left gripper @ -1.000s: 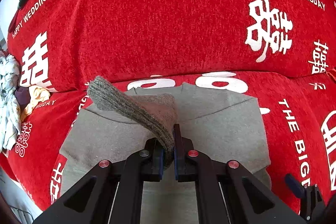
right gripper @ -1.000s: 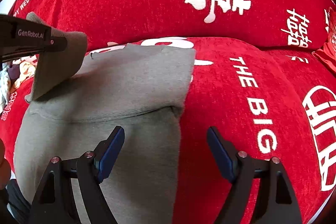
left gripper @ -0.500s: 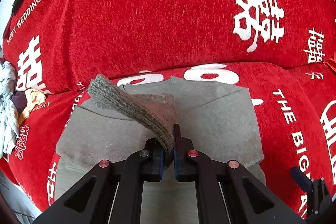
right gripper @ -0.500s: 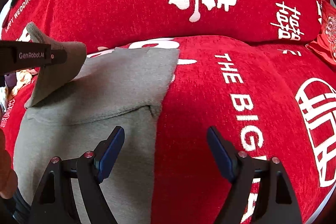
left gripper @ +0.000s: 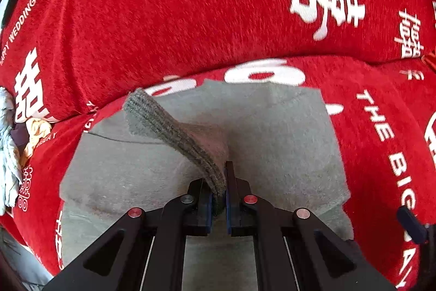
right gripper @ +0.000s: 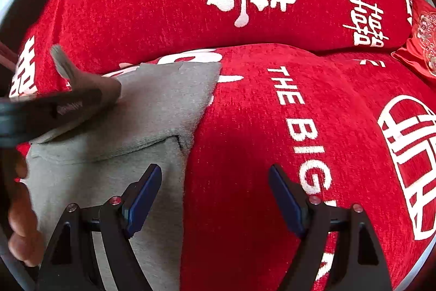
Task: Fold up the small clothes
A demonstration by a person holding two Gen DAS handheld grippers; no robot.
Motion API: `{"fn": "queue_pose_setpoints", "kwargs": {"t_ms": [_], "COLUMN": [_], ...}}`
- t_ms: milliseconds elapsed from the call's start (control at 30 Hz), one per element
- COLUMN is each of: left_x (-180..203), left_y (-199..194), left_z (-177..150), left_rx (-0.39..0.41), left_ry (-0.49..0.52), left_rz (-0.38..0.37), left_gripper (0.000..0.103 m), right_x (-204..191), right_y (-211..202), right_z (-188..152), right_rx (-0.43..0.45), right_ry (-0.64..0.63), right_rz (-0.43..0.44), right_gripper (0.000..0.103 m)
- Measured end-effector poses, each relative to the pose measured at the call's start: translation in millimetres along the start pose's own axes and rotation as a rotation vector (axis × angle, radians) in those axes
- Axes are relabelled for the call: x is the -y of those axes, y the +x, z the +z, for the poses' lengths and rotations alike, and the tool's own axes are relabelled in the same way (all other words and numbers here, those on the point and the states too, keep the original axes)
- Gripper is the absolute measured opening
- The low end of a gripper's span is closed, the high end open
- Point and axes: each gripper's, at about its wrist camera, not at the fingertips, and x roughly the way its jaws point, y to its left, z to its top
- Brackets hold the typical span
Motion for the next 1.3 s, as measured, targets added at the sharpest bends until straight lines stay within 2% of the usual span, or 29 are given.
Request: {"fn": "queue_pose_setpoints", "kwargs": {"t_ms": [233, 367, 533, 833, 1067, 1133, 1233, 1267, 1300], "left_x": [17, 22, 29, 26, 29, 28, 18, 11, 4], "left_y": [16, 22, 20, 20, 19, 17, 12, 10, 10], "left_z": [-11, -18, -21, -22, -25, -26, -27, -28, -28], "left_rx": [-0.018, -0.027, 0.002, 0.012, 0.018, 0.020, 0.017, 0.013, 0.007], "left_ry": [0.046, 0.050, 0.080, 0.066, 0.071, 0.061, 0.015, -0.021, -0.048], "left_rz": [0.035, 0.012, 0.032, 0.007, 0.026, 0.018, -0.041, -0.086, -0.130], "left_gripper": [0.008, 0.008, 0.008, 0.009, 0.009, 0.009, 0.009, 0.020, 0.061], "right_x": [12, 16, 22, 26, 30, 32, 36, 37, 39], "right_y": [4, 3, 5, 5, 4, 3, 2, 2, 2], "right_z": [-3, -6, -8, -8, -10, -10, -11, -11, -10], "right_rx": [-0.008, -0.009, -0.013, -0.009, -0.007, -0.007, -0.006, -0.006, -0.006], "right_ry": [0.023, 0.030, 0.037, 0.052, 0.062, 0.064, 0.072, 0.076, 0.079], "right_rz": [-0.004, -0.002, -0.009, -0.012, -0.016, -0.016, -0.018, -0.018, -0.019], "right_gripper": [0.084, 0.084, 0.084, 0.084, 0.084, 0.084, 0.084, 0.084, 0.084]}}
